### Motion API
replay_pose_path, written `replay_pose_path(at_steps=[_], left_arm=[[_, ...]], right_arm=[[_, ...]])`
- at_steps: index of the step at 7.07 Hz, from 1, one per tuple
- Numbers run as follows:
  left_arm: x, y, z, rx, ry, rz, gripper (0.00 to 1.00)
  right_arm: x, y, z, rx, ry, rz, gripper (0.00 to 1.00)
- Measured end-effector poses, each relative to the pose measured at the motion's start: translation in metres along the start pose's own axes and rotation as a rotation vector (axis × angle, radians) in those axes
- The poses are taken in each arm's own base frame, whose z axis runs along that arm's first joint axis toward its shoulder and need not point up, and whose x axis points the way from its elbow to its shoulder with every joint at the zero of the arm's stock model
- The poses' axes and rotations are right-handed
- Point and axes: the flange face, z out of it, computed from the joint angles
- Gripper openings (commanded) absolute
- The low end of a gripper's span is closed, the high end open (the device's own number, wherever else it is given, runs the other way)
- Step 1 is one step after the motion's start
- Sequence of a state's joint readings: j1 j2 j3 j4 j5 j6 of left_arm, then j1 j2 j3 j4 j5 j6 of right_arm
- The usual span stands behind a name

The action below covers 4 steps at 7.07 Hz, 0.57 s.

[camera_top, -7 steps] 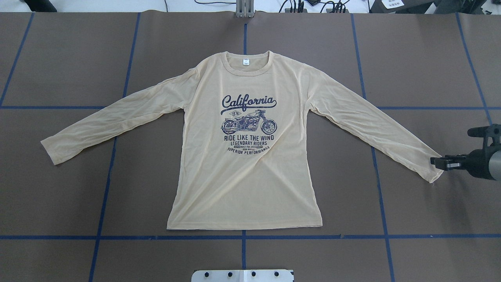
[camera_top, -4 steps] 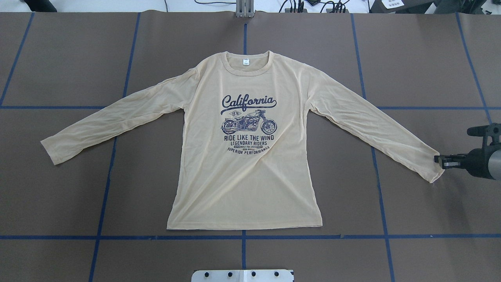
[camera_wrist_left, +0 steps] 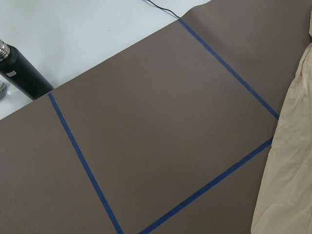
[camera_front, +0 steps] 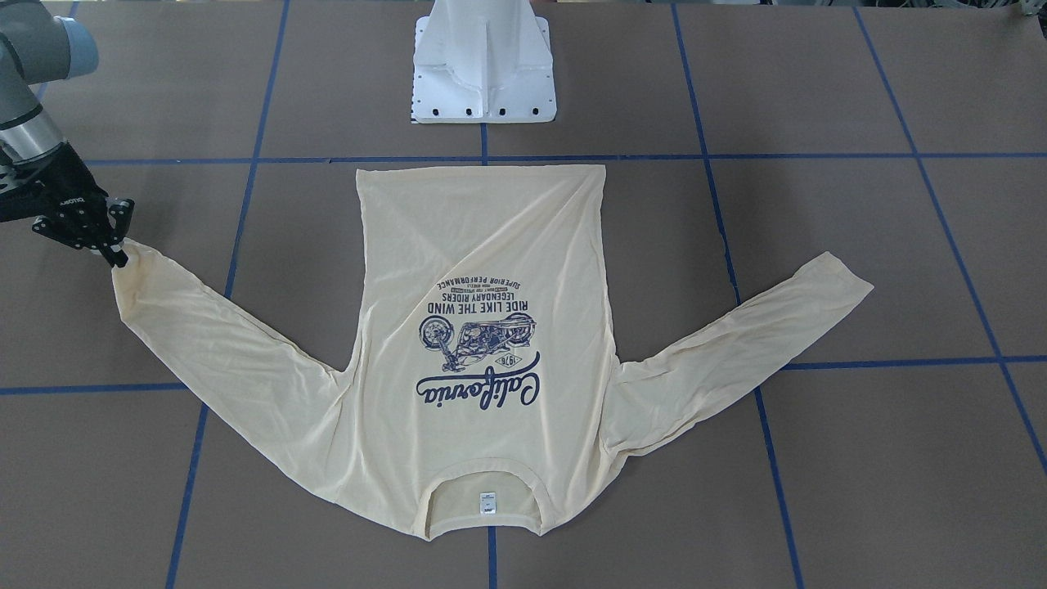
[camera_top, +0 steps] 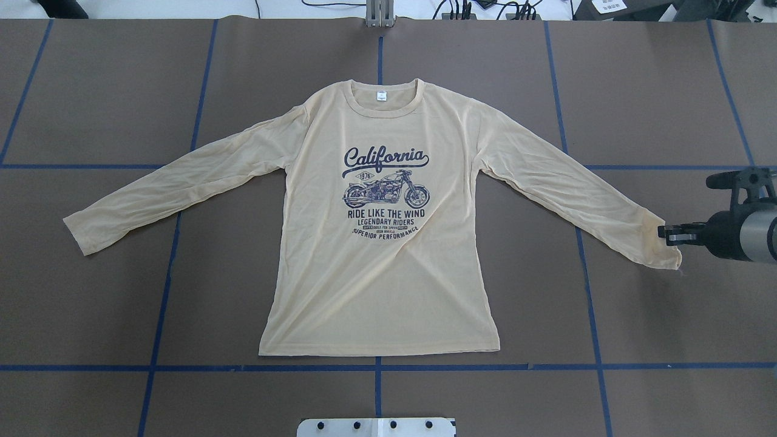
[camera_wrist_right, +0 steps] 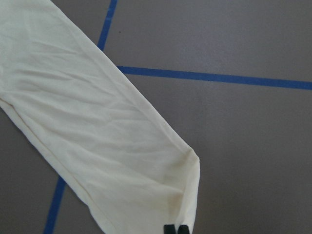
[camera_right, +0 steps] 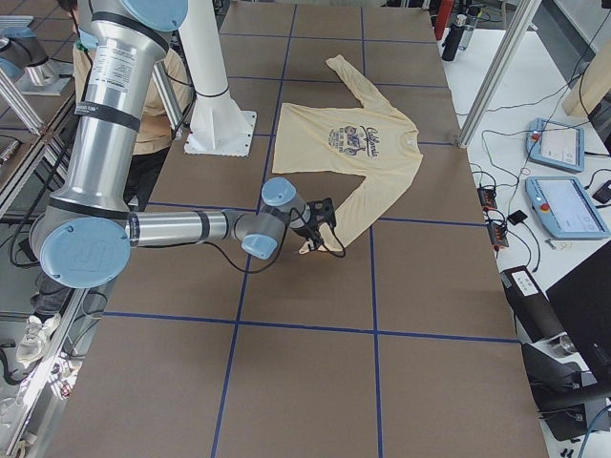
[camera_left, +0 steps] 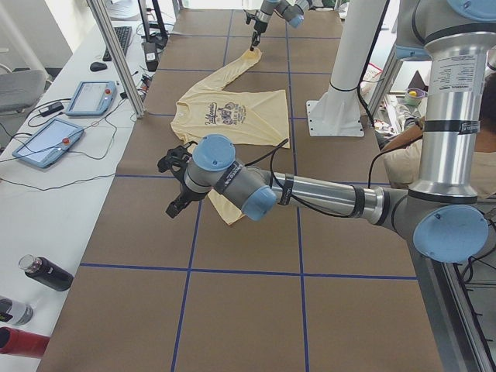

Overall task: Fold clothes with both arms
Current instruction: 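Carry the sleeve cuff with the right gripper across the shirt toward the collar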

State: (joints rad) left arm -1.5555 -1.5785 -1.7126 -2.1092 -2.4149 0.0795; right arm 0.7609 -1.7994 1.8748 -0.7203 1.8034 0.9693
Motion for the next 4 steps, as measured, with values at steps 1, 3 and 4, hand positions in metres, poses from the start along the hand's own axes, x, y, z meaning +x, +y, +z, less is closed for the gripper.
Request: replay_pose_path(at_steps=[1, 3, 4], left_arm=[[0.000, 0.000, 0.000, 0.000, 0.000, -0.001, 1.00], [0.000, 0.000, 0.000, -0.001, 0.000, -0.002, 1.00], [-0.001, 0.001, 0.001, -0.002, 0.000, -0.004, 1.00]], right_arm=[[-0.046, -0.031, -0.005, 0.002, 0.005, 0.007, 0.00], [-0.167, -0.113, -0.004, 0.000, 0.026, 0.039, 0.00], [-0.230, -0.151, -0.003, 0.009, 0.037, 0.066, 0.00]])
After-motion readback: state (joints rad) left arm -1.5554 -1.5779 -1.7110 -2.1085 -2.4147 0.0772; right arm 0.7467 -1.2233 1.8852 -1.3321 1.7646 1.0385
